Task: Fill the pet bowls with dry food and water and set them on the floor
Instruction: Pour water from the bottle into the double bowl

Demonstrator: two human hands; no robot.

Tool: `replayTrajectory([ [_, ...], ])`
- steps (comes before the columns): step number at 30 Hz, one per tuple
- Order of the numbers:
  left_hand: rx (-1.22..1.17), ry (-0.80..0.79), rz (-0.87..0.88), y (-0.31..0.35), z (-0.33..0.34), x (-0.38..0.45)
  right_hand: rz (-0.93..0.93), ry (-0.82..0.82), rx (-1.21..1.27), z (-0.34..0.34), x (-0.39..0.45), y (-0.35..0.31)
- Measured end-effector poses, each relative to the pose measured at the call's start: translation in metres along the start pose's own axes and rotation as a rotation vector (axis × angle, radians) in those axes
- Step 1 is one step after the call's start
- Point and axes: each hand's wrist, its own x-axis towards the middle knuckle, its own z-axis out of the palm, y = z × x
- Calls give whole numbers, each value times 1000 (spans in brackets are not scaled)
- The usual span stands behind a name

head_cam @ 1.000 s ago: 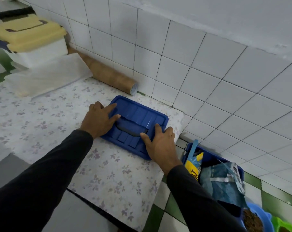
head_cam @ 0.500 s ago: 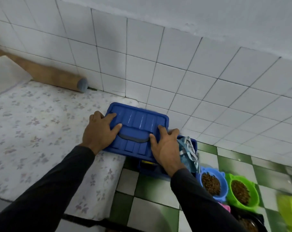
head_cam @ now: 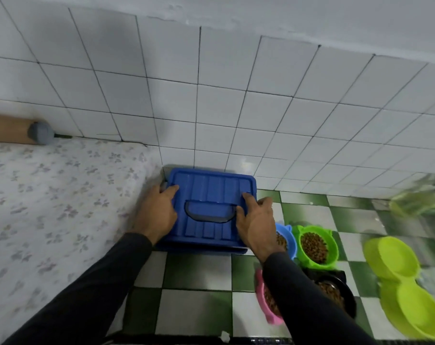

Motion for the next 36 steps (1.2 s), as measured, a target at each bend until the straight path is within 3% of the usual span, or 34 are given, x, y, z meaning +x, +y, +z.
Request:
replayTrajectory([
  [10,-12,12,-31,-15,12,-2,66,-257,-57,13,13,13],
  [21,24,41,-53,-15,16,3,37,-255,-210,16,23,11],
  [27,-60,93,3,-24,22,-3,12,-227,-148,18,20,15],
  [36,-136,191,-70,-17,25,-17,60,-237,-132,21,24,17],
])
